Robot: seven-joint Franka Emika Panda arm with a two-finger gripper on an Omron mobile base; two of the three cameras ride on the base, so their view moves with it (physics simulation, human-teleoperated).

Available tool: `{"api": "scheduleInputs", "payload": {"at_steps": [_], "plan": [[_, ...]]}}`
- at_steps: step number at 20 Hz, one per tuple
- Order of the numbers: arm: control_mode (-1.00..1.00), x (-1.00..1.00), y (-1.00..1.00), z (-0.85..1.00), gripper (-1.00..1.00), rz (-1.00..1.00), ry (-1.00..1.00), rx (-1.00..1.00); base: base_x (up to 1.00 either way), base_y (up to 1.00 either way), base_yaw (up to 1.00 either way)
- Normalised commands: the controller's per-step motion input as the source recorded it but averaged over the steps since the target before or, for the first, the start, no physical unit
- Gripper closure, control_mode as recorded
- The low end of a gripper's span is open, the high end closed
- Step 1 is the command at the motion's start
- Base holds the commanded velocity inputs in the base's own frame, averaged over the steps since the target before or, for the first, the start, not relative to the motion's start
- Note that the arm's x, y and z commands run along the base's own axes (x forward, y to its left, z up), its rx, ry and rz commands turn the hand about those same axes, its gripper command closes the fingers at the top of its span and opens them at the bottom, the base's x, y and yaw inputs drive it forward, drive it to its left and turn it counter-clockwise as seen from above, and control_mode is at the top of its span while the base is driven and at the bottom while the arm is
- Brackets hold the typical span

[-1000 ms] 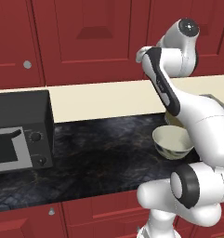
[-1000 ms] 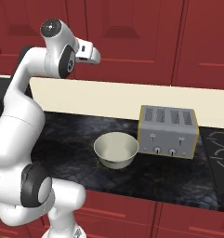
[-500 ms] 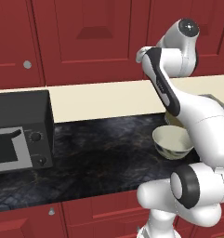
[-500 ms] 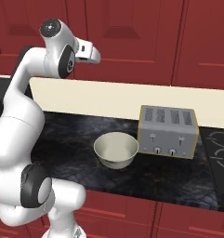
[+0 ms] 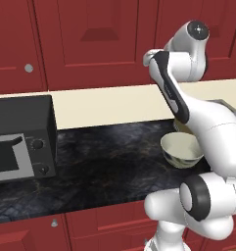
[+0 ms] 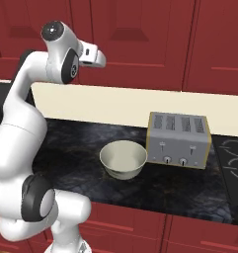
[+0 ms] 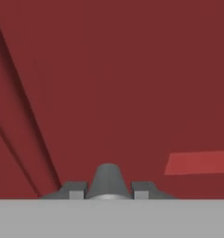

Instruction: Open the cabinet and setup a tea strainer by placing it in the bowl upright.

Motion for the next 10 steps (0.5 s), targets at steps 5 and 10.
{"api": "scheduleInputs", "payload": {"at_steps": [5, 10], "plan": [[-1.0, -0.26, -0.07, 0.01, 1.0, 0.0, -0.1, 0.0, 0.0, 0.0, 0.0], [-1.0, -0.8, -0.76, 0.13, 1.0, -0.01, -0.05, 0.08, 0.0, 0.0, 0.0]]}}
